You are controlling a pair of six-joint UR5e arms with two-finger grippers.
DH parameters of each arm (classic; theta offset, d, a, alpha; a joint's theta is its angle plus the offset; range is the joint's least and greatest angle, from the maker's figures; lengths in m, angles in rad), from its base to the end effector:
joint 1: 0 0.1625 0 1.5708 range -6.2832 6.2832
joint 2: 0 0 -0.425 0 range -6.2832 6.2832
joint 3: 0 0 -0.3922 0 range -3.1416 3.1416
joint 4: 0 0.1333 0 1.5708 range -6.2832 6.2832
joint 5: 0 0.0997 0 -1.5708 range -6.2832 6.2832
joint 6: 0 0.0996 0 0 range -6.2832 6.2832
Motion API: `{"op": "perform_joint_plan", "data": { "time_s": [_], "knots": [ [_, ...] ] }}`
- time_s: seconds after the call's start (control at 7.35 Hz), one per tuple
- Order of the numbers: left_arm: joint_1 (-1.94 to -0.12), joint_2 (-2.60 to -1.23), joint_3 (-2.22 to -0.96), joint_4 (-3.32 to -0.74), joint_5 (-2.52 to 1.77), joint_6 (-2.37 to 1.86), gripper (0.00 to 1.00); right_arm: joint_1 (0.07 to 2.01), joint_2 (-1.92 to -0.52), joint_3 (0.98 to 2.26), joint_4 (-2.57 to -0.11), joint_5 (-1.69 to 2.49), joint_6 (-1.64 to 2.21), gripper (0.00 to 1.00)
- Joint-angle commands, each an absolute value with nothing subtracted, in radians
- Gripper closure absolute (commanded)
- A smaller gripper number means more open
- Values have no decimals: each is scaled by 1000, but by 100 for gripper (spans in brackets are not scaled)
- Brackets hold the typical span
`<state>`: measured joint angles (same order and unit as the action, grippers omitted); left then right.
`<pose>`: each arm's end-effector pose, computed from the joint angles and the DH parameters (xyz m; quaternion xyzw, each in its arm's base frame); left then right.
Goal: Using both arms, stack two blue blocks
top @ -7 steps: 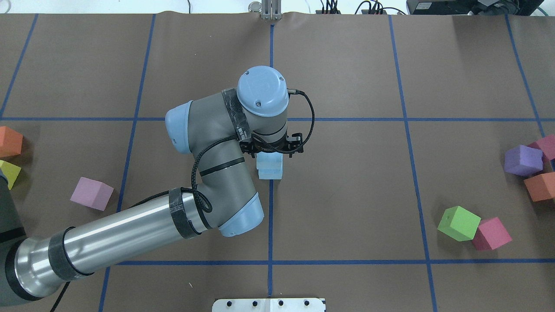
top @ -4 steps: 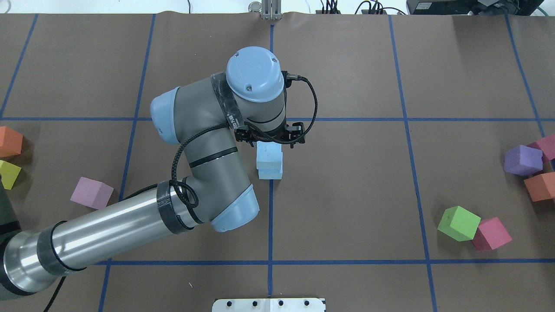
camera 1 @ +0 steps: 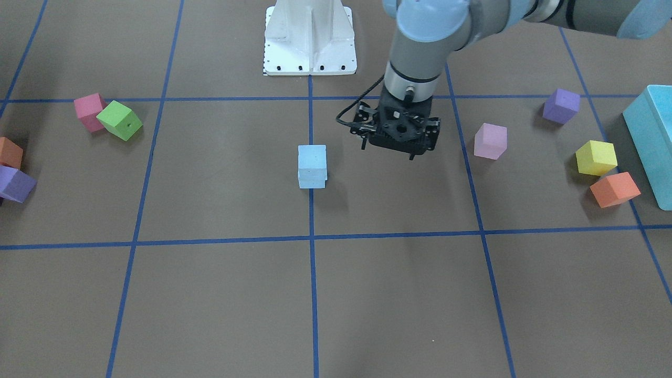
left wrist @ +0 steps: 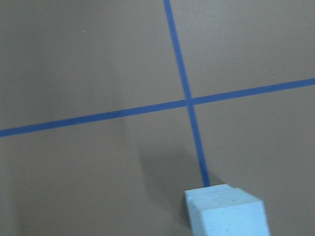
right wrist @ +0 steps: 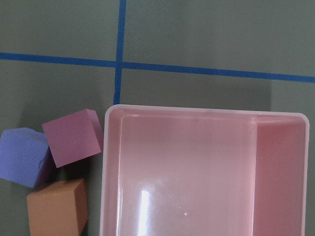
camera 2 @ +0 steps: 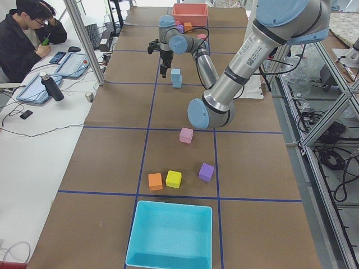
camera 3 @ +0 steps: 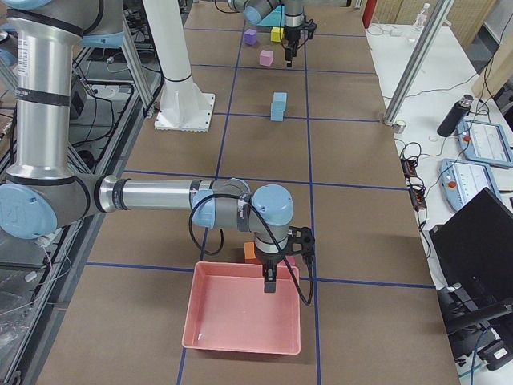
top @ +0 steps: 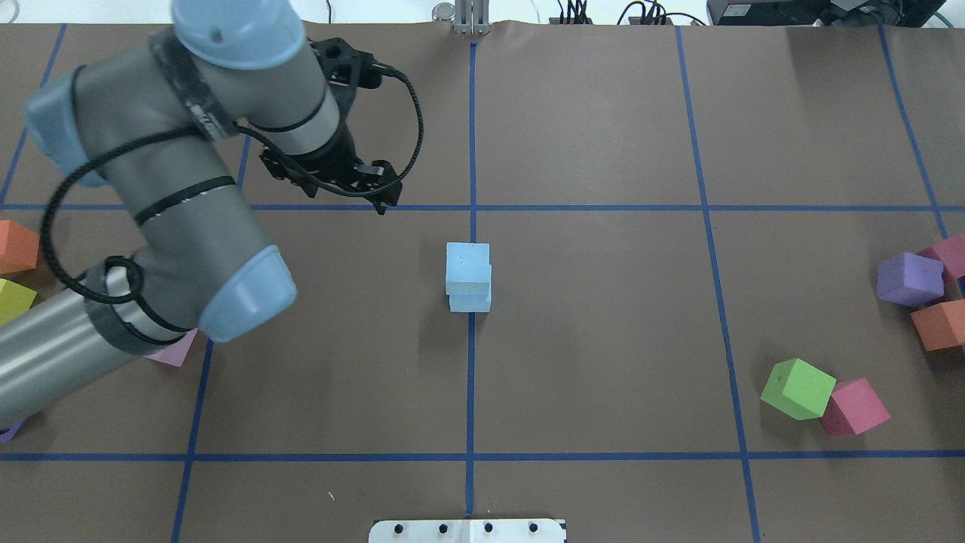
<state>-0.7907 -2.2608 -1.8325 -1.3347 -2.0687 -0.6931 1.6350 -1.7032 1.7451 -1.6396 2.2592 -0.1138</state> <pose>0.3827 -0.5087 0.1715 0.0964 0.3990 0.1257 0.9032 0.0977 -0.4280 0.6469 0.0174 -0.3372 -0.0188 0.9411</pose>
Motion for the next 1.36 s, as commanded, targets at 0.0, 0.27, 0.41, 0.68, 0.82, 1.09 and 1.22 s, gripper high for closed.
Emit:
{"op": "perform_joint_plan", "data": {
  "time_s": [0.0, 0.27, 0.41, 0.68, 0.82, 1.09, 1.22],
  "knots": [
    [-967, -2101, -1890, -1330, -2217, -409, 0, 1634, -1701, 1747, -1640, 2278, -98, 0],
    [-1191, -1912, -1887, -1339, -2353, -5, 0, 1634, -1700, 1747, -1640, 2278, -92, 0],
    [-1277, -1826, -1882, -1342, -2359, 146, 0, 1635, -1700, 1747, -1640, 2279, -92, 0],
    [-1410, -1673, -1864, -1374, -2355, 267, 0, 1635, -1700, 1747, -1640, 2279, -92, 0],
    [-1452, -1570, -1839, -1437, -2356, 256, 0, 1634, -1700, 1747, -1638, 2279, -92, 0],
    [-1625, -1534, -1777, -1451, -2359, 255, 0, 1634, -1698, 1747, -1638, 2278, -94, 0],
    [-1664, -1469, -1781, -1457, -2358, 256, 0, 1634, -1698, 1749, -1638, 2278, -94, 0]
  ]
}}
